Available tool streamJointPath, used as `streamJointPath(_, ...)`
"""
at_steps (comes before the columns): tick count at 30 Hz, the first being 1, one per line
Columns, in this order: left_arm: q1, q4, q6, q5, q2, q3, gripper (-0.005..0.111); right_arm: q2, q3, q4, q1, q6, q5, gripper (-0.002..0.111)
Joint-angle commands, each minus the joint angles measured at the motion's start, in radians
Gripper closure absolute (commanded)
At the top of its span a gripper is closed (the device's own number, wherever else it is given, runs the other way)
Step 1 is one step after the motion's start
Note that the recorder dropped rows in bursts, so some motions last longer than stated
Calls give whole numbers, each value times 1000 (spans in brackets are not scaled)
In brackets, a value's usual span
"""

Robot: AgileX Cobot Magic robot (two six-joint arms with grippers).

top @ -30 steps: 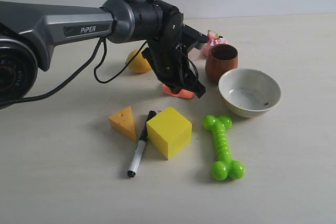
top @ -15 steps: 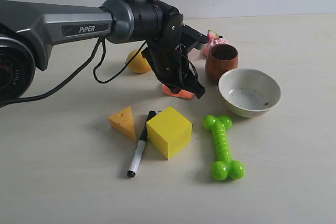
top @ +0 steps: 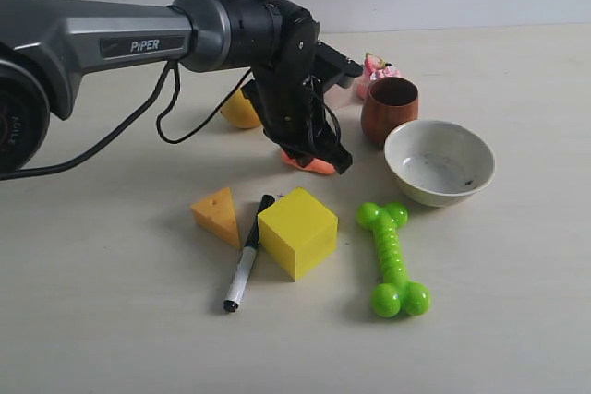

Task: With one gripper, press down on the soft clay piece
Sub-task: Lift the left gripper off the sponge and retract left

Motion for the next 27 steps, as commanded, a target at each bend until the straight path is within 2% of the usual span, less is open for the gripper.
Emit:
streamJointPath(1,2,7,-1,3,-17,5,85,-6,4,1,-5,-1,-6,108)
streamJointPath(12,2,7,-1,3,-85,5,86,-6,4,1,-5,-1,-6,108)
streamJointPath(14,2,7,-1,11,-109,5,92,-6,4,1,-5,-1,-6,108)
streamJointPath(16,2,7,-6,22,-131,5,106,-6,4,1,-5,-1,-6,108)
streamJointPath(17,2,7,-25,29,-137,5,107,-6,4,1,-5,-1,-6,108)
streamJointPath(23,0,-17,-70,27,-199,23,107,-6,4,1,-5,-1,-6,108)
streamJointPath(27,-2,-19,-78,-46,-288,112,107,-6,4,1,-5,-3,-6,108)
